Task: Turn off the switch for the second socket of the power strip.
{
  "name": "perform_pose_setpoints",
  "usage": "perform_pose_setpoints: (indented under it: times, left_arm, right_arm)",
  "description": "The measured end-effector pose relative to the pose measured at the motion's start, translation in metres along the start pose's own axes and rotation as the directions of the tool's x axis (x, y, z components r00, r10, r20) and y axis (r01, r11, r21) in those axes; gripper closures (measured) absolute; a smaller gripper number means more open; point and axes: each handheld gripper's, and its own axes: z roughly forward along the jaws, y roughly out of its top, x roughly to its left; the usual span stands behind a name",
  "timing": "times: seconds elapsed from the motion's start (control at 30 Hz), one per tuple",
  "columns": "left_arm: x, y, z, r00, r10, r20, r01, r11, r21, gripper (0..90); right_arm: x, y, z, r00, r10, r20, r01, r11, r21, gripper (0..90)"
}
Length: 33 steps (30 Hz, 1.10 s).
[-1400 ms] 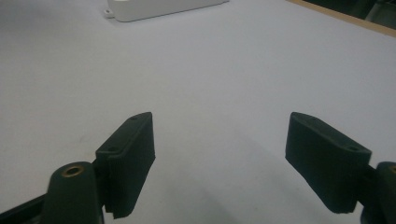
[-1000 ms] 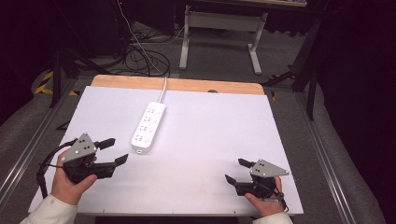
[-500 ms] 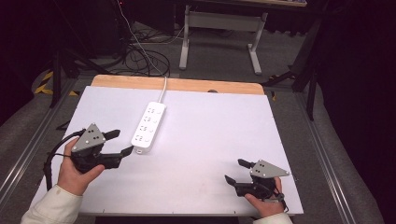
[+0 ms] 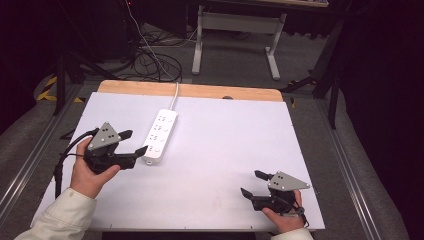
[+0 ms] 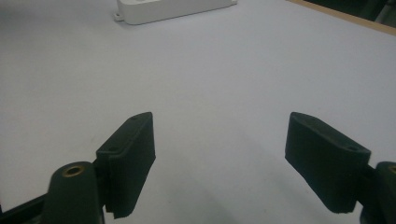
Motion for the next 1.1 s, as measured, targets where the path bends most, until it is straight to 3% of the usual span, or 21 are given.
perform_pose_setpoints:
  times: [0.23, 0.37, 0.47, 0.57, 0.63, 0.67, 1.1]
  left_arm:
    - [0.009, 0.005, 0.015, 0.9989, -0.036, -0.028, 0.037, 0.9988, 0.030, 43.1]
    - [0.014, 0.006, 0.023, 0.9978, -0.028, -0.059, 0.030, 0.9991, 0.029, 59.7]
    - [0.018, 0.008, 0.028, 0.9982, -0.037, -0.048, 0.038, 0.9987, 0.032, 70.0]
    - [0.024, 0.009, 0.034, 0.9980, -0.063, 0.011, 0.062, 0.9968, 0.051, 81.7]
    - [0.025, 0.010, 0.034, 0.9970, -0.076, 0.014, 0.075, 0.9959, 0.051, 87.2]
    - [0.026, 0.011, 0.037, 0.9961, -0.088, 0.011, 0.087, 0.9948, 0.052, 88.9]
    - [0.038, 0.016, 0.062, 0.9963, -0.079, 0.032, 0.076, 0.9935, 0.085, 89.8]
  right_arm:
    - [0.000, 0.000, 0.000, 1.0000, 0.005, -0.001, -0.005, 1.000, -0.007, 24.9]
    - [0.001, 0.001, 0.002, 1.0000, 0.009, -0.005, -0.009, 1.000, -0.004, 24.9]
    - [0.002, 0.000, 0.001, 1.0000, 0.008, -0.004, -0.008, 1.000, -0.003, 24.9]
    - [0.002, -0.001, 0.000, 0.9999, 0.016, -0.001, -0.016, 1.000, -0.006, 24.9]
    - [0.001, -0.002, -0.002, 0.9998, 0.019, 0.004, -0.019, 1.000, -0.005, 24.9]
    - [0.001, -0.003, -0.003, 0.9998, 0.021, 0.006, -0.021, 1.000, -0.004, 24.9]
    - [0.004, -0.008, -0.013, 0.9988, 0.038, 0.031, -0.038, 0.999, -0.008, 24.9]
